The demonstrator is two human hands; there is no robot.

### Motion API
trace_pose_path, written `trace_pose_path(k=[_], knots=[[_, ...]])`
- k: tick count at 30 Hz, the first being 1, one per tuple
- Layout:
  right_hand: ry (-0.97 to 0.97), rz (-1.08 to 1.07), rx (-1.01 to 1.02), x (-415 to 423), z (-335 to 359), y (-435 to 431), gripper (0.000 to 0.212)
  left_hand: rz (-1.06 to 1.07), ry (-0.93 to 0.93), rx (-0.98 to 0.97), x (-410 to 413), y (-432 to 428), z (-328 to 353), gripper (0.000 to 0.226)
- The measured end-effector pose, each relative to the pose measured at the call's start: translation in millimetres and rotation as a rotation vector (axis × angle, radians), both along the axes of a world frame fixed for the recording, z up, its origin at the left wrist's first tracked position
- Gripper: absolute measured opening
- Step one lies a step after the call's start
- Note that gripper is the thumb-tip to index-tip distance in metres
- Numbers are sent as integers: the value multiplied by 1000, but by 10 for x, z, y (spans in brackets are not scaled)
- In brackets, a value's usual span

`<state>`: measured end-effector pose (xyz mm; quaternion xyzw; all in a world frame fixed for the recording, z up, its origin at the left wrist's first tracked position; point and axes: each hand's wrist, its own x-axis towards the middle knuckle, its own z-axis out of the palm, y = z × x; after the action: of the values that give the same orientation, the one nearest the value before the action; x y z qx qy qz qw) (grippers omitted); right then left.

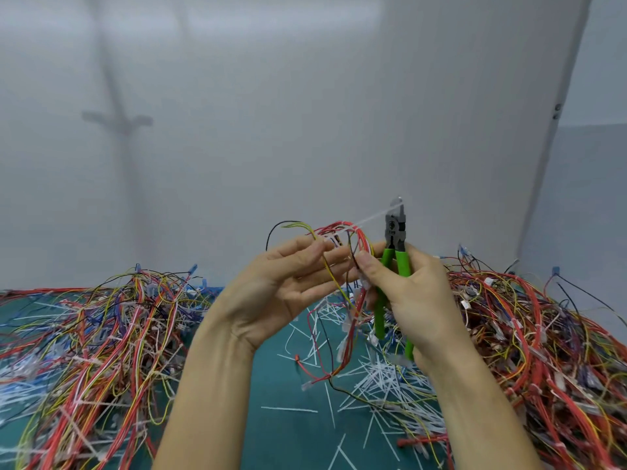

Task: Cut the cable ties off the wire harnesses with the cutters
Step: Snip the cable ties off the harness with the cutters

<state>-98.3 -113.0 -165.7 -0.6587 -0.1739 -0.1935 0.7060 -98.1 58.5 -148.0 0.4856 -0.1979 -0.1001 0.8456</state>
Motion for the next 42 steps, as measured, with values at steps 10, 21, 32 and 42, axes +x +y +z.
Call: trace_pose_path(k=[10, 21, 32, 42], knots=[[-37, 76, -305, 22, -57, 90, 12, 93, -16, 30, 11, -86, -7, 8], [-17, -225, -796, -107, 33, 47, 76, 557, -267, 221, 95, -60, -52, 14], [-32, -217, -841, -126, 56, 50, 78, 563, -311, 307, 80, -108, -47, 8], [13, -209, -859, -144, 74, 32, 80, 586, -346, 318, 54, -130, -32, 7]])
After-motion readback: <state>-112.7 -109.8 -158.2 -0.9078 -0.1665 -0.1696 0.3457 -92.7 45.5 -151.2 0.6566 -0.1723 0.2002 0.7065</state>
